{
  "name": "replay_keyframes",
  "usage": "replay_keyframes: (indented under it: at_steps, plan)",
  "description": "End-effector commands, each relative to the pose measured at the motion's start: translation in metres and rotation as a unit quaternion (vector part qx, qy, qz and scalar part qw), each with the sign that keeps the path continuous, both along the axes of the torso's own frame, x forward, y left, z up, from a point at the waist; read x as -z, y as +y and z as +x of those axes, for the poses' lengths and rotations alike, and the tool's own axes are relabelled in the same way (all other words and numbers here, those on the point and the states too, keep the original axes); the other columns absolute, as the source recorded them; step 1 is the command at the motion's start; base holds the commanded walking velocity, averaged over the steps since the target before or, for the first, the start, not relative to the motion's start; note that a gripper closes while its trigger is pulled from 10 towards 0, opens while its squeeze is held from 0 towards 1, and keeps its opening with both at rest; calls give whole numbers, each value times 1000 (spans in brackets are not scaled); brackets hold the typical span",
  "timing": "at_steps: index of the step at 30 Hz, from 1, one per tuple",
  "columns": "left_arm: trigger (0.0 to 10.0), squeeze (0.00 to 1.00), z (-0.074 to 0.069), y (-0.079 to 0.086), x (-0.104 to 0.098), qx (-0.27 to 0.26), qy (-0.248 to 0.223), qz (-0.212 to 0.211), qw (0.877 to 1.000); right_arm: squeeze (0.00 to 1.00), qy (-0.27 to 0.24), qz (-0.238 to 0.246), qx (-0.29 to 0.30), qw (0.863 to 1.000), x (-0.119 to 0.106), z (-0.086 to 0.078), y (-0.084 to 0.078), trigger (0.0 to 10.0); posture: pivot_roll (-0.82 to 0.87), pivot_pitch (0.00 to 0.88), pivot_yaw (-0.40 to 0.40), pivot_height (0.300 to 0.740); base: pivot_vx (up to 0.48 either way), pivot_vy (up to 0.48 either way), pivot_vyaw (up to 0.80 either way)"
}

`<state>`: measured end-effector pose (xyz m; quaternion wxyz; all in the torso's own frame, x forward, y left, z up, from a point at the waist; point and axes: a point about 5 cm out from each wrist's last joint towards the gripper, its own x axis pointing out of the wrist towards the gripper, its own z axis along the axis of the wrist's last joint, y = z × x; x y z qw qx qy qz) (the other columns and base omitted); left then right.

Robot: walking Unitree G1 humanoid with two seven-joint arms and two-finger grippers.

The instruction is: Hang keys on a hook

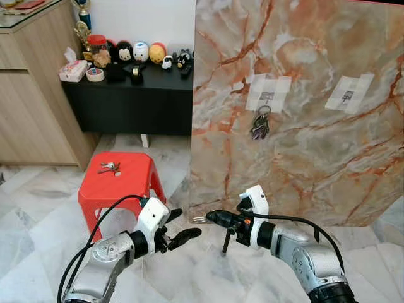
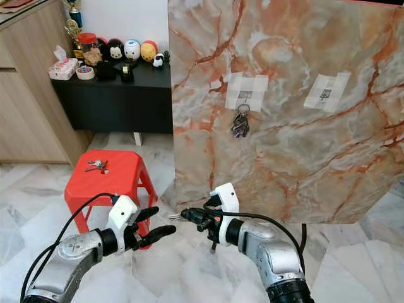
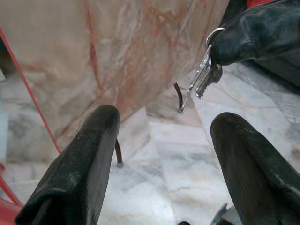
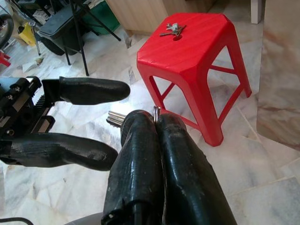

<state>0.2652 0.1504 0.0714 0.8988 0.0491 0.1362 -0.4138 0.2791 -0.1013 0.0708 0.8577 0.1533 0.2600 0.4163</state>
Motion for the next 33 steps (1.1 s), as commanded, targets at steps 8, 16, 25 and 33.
replay_keyframes:
  at_steps: [8, 16, 25, 33]
  plan:
    - [10000, 0, 0, 2, 2, -2, 12, -3, 1000, 0, -7, 13, 3, 1000, -9, 2, 1, 10000, 10, 52, -84, 737, 0, 0, 0]
    - [10000, 0, 4, -1, 5, -20, 25, -40, 999, 0, -2, 20, 3, 1000, -10, 2, 2, 10000, 9, 54, -83, 737, 0, 0, 0]
    - [10000, 0, 5, -5, 1, -12, 22, -50, 998, 0, 1, 17, 4, 1000, -7, 2, 3, 10000, 13, 60, -84, 737, 0, 0, 0]
    - [10000, 0, 4, -2, 1, -12, 23, -51, 998, 0, -1, 21, 3, 1000, -9, 3, 3, 10000, 12, 62, -83, 737, 0, 0, 0]
